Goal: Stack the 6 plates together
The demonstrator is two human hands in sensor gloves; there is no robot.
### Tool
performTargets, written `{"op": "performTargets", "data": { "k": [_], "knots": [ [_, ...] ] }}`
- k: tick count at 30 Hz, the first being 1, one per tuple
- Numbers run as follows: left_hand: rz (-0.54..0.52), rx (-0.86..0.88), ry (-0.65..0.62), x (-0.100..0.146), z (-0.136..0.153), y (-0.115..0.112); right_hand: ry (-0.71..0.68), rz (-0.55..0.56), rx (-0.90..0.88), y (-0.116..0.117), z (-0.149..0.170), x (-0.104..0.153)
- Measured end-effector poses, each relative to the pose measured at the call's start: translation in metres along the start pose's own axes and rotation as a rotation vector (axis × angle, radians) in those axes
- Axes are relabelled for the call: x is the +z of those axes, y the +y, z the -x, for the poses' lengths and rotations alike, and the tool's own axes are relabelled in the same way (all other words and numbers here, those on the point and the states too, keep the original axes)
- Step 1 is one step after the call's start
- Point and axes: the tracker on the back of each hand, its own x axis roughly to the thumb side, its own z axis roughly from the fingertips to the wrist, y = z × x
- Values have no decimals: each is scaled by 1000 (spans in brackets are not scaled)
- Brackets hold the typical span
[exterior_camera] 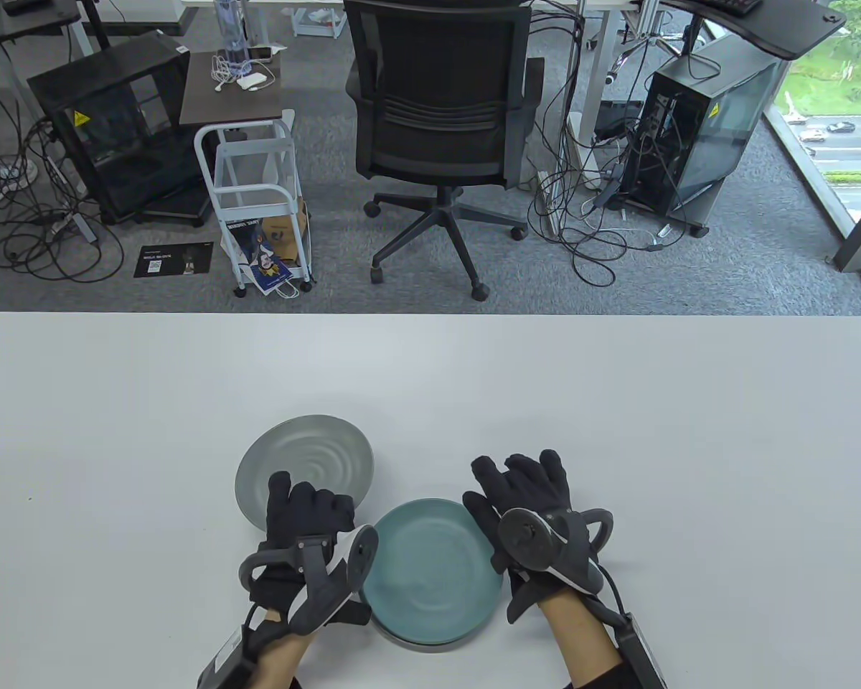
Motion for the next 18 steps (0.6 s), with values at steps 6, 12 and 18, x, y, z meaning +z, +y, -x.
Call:
{"op": "performTargets", "data": {
  "k": [6,12,18],
  "knots": [
    [-28,19,-67,5,-12,5,29,-41,-53,1,-4,-8],
    [-35,37,-128,10,-24,10,49,-71,-125,2,-10,-11],
    [-45,45,-184,16,-35,14,76,-120,-230,5,-19,-16]
  ]
}}
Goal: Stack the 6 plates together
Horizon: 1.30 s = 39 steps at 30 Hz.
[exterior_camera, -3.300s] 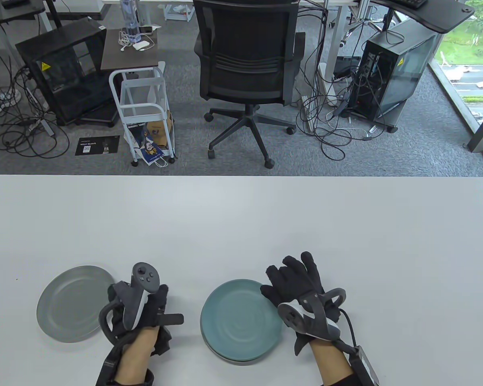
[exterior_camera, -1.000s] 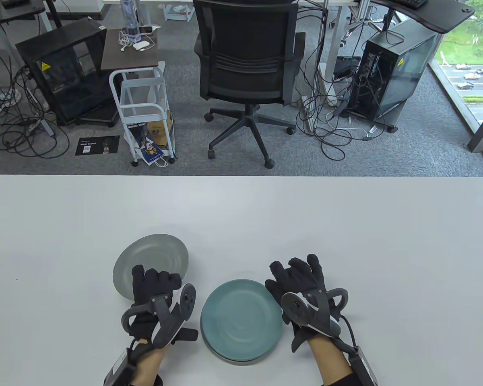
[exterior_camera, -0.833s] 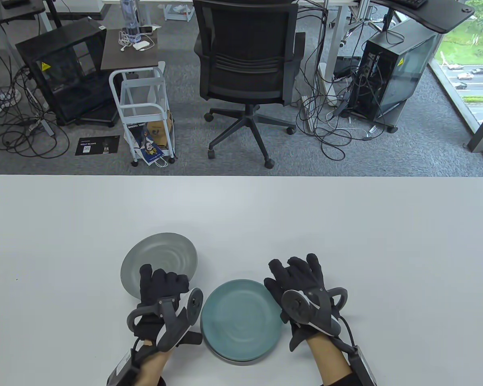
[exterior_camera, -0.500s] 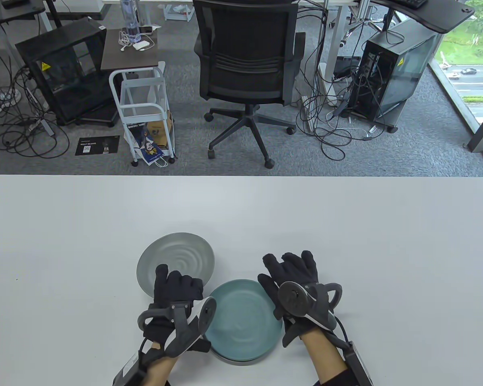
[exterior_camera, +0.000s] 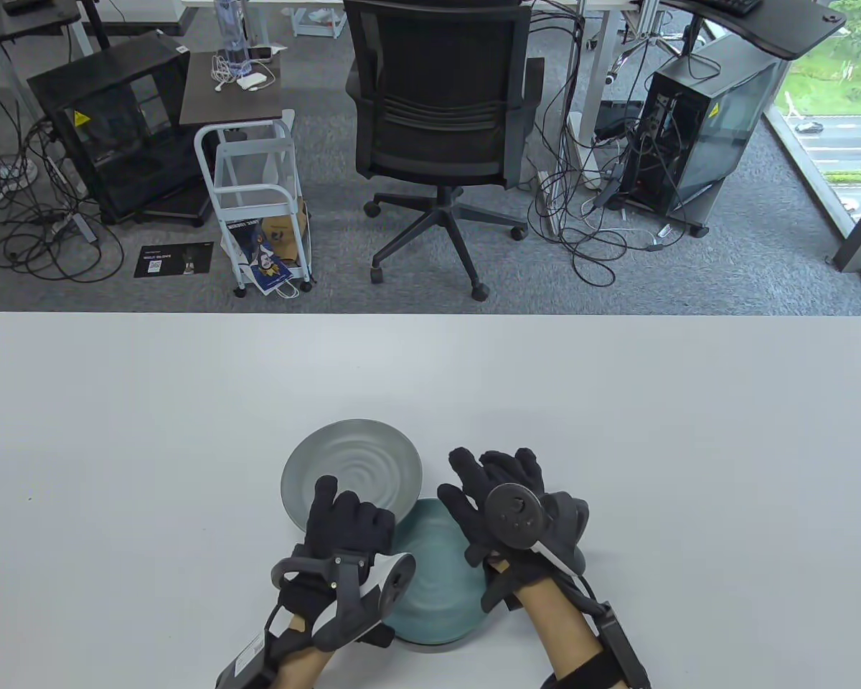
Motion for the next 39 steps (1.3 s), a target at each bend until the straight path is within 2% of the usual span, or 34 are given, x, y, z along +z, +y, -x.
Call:
{"op": "performTargets", "data": {
  "k": [12,19,25,29,35,39],
  "knots": [
    [-37,27,-86,7,-21,10,118,-72,-190,9,8,-5],
    [-65,30,-124,10,-28,14,231,-102,-376,16,18,-3],
    [-47,1,-154,11,-32,14,287,-65,-419,15,25,-1],
    [3,112,-162,9,-23,14,303,-22,-371,10,32,2],
    [17,268,-54,3,4,17,306,-24,-284,3,44,10],
    [26,263,110,-3,30,10,272,-65,-262,2,50,13]
  ]
}}
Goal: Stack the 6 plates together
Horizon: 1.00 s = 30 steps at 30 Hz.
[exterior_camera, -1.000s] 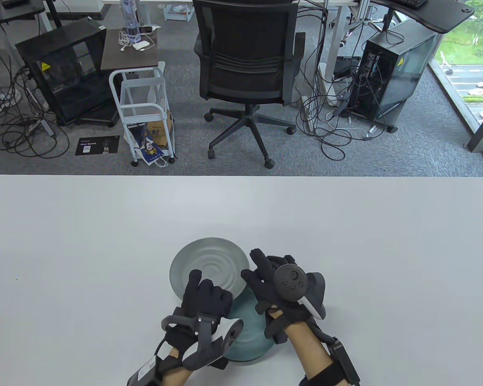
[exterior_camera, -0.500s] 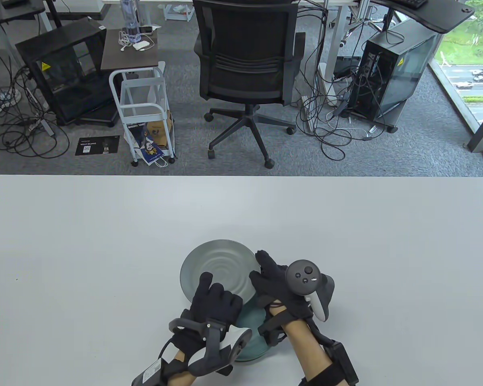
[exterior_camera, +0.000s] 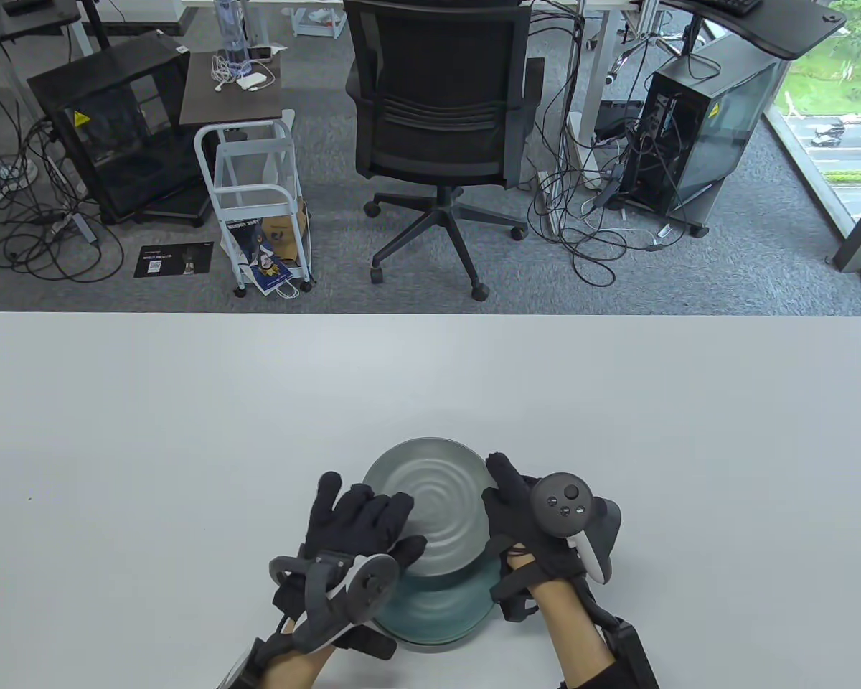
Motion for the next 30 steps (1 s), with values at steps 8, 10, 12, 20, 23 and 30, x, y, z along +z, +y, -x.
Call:
{"op": "performTargets", "data": {
  "k": [8,10,12,20,23,30],
  "knots": [
    [102,8,298,-10,58,-22,-57,-73,48,3,2,-1],
    [126,-15,336,-11,64,-27,-82,-98,48,6,2,0],
    [143,-47,365,-12,67,-31,-100,-108,95,7,1,0],
    [200,-305,427,-11,70,-45,-156,183,730,4,-23,18],
    [247,-330,427,-12,71,-48,-189,294,858,4,-28,21],
    [272,-350,446,-12,72,-48,-125,185,816,9,-21,18]
  ]
}}
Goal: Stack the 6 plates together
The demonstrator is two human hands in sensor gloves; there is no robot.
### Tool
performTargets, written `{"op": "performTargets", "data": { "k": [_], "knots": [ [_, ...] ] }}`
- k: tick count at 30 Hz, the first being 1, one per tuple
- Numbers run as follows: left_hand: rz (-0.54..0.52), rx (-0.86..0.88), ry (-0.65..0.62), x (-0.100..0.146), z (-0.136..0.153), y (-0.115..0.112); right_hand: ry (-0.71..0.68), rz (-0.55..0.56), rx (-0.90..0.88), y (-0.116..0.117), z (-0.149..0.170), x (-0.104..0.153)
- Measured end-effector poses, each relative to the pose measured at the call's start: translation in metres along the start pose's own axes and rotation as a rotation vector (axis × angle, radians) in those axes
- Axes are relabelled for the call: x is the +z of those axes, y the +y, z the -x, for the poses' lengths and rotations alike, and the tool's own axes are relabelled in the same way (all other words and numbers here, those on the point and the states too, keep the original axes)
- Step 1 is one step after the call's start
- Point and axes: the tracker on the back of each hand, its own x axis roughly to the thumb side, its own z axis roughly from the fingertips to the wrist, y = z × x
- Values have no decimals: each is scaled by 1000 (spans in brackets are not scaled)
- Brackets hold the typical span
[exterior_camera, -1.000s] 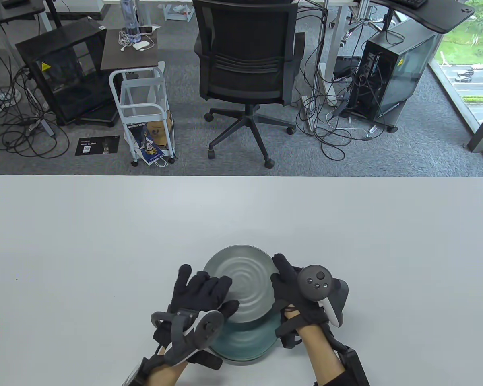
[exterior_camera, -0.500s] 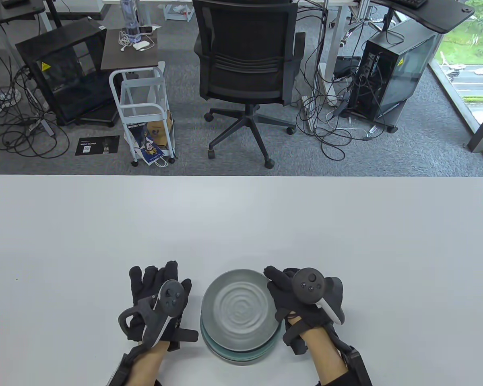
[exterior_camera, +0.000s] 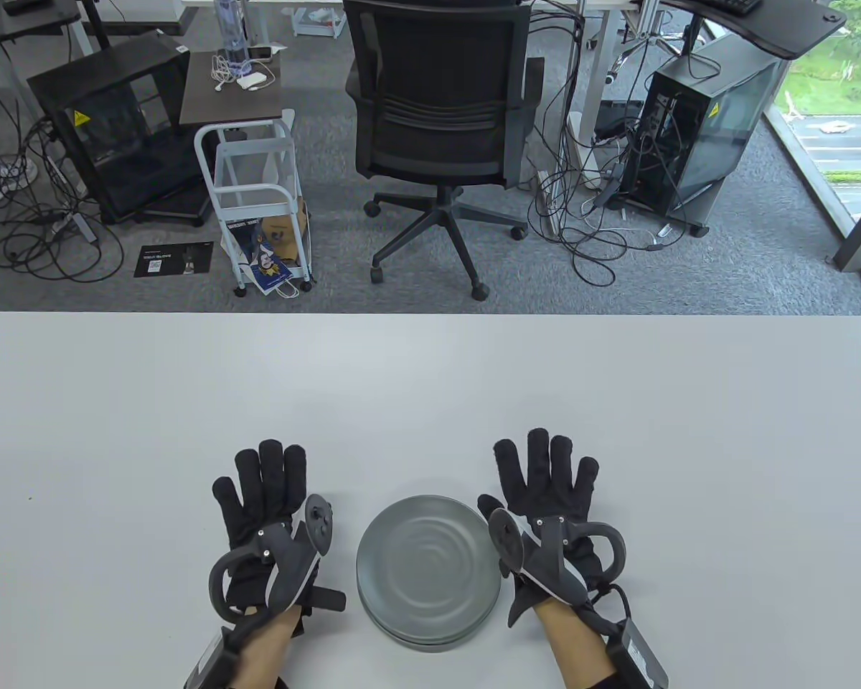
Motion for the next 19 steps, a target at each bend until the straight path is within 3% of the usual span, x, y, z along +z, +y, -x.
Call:
{"op": "performTargets", "data": {
  "k": [19],
  "knots": [
    [10,27,-55,1,-3,0,4,-61,-66,9,6,-2]
  ]
}}
